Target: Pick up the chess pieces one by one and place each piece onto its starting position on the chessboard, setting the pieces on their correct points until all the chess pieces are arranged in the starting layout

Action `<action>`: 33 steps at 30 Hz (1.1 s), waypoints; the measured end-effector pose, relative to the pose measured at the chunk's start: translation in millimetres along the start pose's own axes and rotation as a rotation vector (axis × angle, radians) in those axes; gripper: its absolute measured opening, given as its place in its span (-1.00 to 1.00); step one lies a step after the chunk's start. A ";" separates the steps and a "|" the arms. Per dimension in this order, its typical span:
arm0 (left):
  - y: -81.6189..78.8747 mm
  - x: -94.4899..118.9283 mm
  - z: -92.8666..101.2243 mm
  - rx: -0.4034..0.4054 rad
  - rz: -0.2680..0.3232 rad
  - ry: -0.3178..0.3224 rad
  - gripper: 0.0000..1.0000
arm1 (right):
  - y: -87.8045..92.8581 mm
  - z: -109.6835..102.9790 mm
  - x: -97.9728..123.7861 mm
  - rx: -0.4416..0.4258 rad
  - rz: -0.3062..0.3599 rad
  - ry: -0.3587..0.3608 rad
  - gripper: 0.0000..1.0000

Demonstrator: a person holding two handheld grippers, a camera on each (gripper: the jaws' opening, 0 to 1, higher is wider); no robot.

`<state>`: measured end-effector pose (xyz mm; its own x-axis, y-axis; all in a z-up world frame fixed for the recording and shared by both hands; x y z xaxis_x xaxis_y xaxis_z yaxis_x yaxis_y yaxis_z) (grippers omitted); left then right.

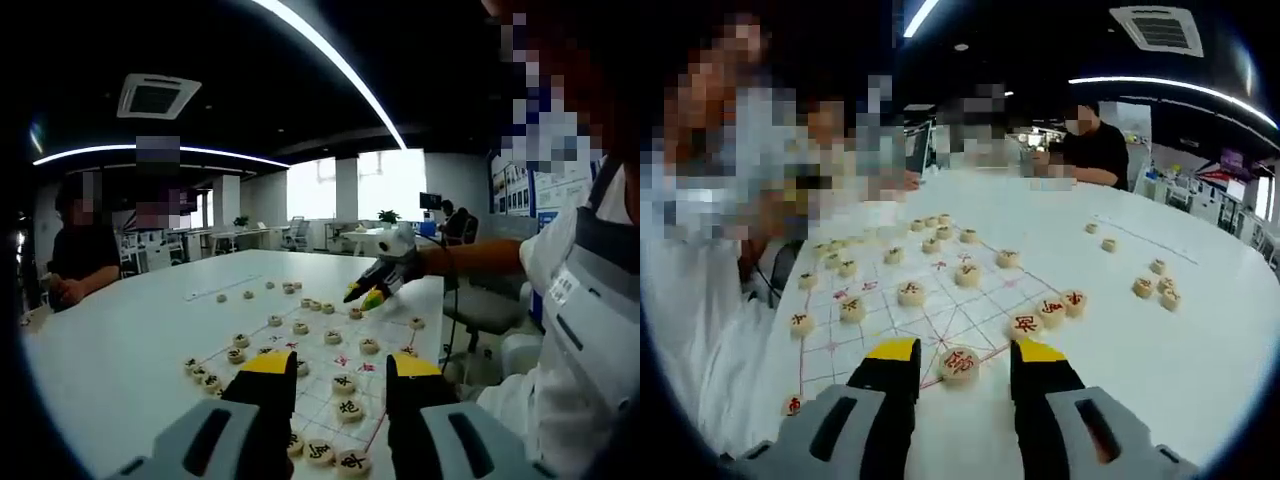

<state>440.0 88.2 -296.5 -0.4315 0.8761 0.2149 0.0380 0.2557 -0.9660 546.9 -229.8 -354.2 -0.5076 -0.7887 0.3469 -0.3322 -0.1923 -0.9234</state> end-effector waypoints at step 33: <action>0.4 0.8 -2.8 0.007 0.008 -0.014 -0.27 | -20.7 160.5 -18.8 -0.159 0.030 0.565 -0.12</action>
<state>442.2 90.2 -296.3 -0.4437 0.8723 0.2056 0.0350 0.2461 -0.9686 690.9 -304.7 -368.0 -0.8494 -0.3501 0.3948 -0.4040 -0.0499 -0.9134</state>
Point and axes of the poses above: the point that each gripper's makers call its tool centre point, and the gripper's own axes: x roughly backward along the fingers, z roughly to its right, y roughly out of its underside, the point moved 4 cm from there along x, roughly backward along the fingers, and after that the axes turned 8 degrees about -x, right-handed, at the moved point
